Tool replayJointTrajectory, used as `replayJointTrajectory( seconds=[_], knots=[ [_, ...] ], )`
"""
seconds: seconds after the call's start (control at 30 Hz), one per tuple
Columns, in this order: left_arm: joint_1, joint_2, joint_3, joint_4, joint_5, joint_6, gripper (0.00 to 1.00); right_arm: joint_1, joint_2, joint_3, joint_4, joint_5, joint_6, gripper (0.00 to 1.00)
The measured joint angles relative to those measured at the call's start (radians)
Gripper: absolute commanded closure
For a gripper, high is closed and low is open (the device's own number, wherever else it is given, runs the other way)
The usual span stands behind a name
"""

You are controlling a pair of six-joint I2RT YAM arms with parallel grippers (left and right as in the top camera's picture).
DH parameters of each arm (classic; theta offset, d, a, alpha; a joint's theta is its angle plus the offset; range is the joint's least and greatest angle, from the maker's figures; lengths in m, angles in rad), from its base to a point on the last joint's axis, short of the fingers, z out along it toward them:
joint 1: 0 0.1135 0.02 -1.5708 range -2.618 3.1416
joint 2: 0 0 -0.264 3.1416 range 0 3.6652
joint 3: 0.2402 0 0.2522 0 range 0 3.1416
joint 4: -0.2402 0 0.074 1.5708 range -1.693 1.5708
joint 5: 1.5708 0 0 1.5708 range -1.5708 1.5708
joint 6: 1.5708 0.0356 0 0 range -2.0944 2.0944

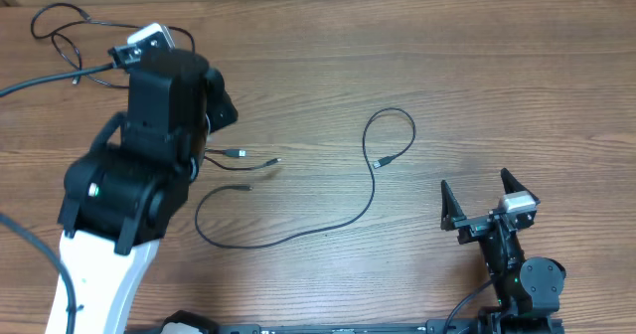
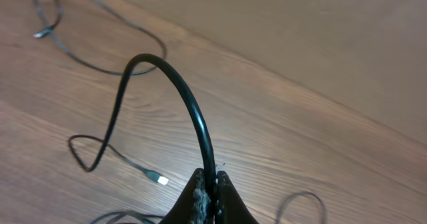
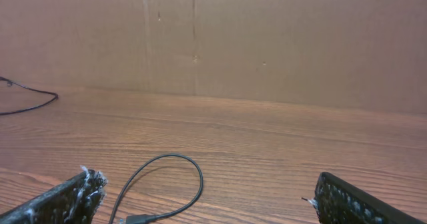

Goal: Untangle cables
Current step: 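Lay the cable end down at the left and withdraw the left gripper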

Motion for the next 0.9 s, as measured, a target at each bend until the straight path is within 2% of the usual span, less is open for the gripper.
replayJointTrajectory(
  seconds=[0.1,0.6,0.9],
  knots=[
    [0.056,0.029,0.000,-0.006,-0.001,0.000,0.95,0.000,0.000,0.000,0.000,0.000,0.000,0.00],
    [0.499,0.093,0.000,-0.034,0.129,0.003,0.96,0.000,0.000,0.000,0.000,0.000,0.000,0.00],
    [0.626,0.216,0.000,-0.008,0.143,-0.002,0.96,0.000,0.000,0.000,0.000,0.000,0.000,0.00]
  ],
)
